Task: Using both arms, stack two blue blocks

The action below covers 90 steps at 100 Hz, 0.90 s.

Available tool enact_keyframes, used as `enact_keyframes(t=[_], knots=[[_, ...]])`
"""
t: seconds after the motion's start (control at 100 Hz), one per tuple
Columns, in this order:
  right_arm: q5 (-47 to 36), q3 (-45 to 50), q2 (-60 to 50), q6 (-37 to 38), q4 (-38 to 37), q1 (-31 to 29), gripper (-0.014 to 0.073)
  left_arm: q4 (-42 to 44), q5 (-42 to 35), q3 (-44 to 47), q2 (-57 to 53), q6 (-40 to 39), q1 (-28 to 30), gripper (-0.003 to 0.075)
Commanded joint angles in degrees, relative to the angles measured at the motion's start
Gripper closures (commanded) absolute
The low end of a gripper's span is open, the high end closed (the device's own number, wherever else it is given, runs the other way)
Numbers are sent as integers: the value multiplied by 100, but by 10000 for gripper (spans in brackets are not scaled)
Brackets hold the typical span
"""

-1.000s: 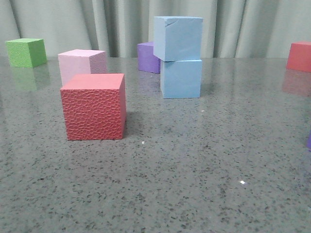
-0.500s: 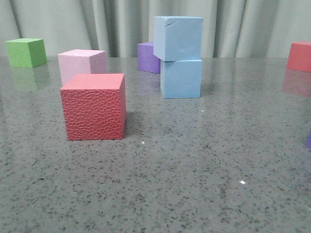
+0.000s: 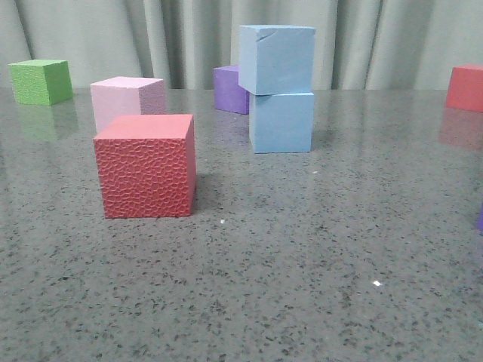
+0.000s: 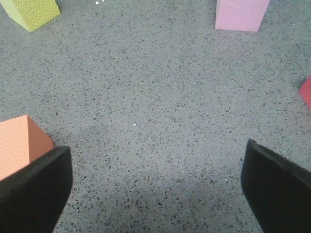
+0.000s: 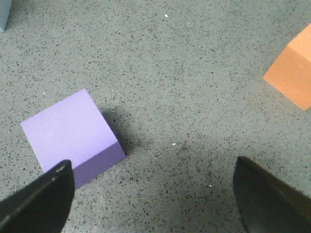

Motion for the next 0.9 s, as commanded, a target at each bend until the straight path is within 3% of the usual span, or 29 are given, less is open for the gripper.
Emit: enact_keyframes(t=[0.0,0.09,0.31,0.46,0.56,0.89], knots=[[-370,-136,24,-51,-85,-46,13,-22,-410,-131,30,-59,13,89],[-370,-136,24,-51,-85,-46,133,-22,-410,-131,30,-59,13,162],[-370,-136,24,-51,-85,-46,481,-22,-410,-131,30,-59,13,449],[-370,-136,24,-51,-85,-46,622,-22,-410,-131,30,-59,13,636],[-370,-136,24,-51,-85,-46,661,-22,-410,-131,30,-59,13,741],[-364,-136,24,-51,-85,-46,661,-22,-410,-131,30,-59,13,739]])
